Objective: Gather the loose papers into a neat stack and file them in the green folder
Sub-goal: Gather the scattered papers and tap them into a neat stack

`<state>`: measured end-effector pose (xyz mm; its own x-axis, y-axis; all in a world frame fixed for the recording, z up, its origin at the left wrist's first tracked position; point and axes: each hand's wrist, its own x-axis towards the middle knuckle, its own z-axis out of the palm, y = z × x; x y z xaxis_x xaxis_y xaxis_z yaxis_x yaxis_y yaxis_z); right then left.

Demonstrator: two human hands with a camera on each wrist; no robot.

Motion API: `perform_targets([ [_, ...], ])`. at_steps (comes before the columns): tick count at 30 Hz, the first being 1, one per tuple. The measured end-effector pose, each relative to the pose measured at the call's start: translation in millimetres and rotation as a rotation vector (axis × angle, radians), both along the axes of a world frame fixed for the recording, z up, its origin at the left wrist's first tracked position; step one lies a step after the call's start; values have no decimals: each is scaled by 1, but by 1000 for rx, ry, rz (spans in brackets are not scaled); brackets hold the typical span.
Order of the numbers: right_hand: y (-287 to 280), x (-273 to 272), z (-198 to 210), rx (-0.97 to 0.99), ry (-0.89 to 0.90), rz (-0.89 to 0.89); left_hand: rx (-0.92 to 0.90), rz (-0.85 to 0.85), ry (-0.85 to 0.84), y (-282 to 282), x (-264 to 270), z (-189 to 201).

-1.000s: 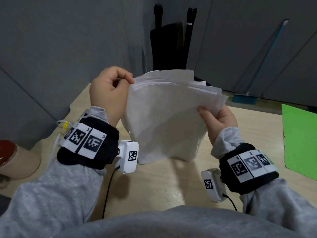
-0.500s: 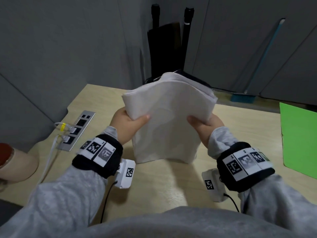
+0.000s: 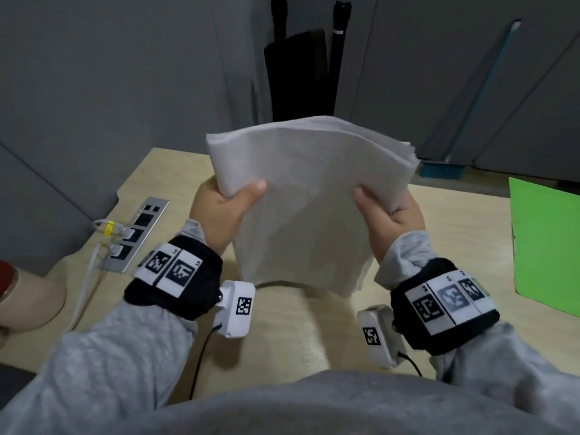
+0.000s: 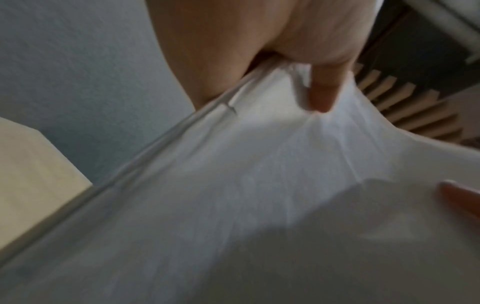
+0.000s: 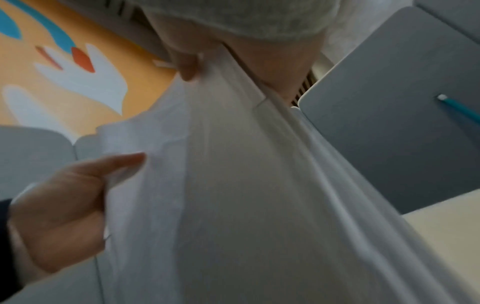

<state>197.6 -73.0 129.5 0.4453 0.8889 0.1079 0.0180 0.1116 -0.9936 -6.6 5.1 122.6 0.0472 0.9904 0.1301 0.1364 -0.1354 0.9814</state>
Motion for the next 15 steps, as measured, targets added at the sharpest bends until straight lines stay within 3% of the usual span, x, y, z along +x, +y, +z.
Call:
perform_targets([
  [2, 0, 6, -4, 82, 57, 42, 32, -67, -90, 0, -3, 4],
  [3, 2, 8, -8, 31, 36, 53, 13, -115, -95, 0, -3, 1],
  [7, 8, 5, -15, -313, -147, 78, -144, -124, 153, -1, 6, -13],
  [9, 5, 2, -9, -254, -107, 12, -142, -62, 93, -2, 6, -10],
  [12, -1, 5, -3, -14, 69, 10, -39, -57, -22, -4, 3, 1],
  [15, 3, 5, -11, -186, -38, 58, -107, -132, 27, -5, 2, -12],
])
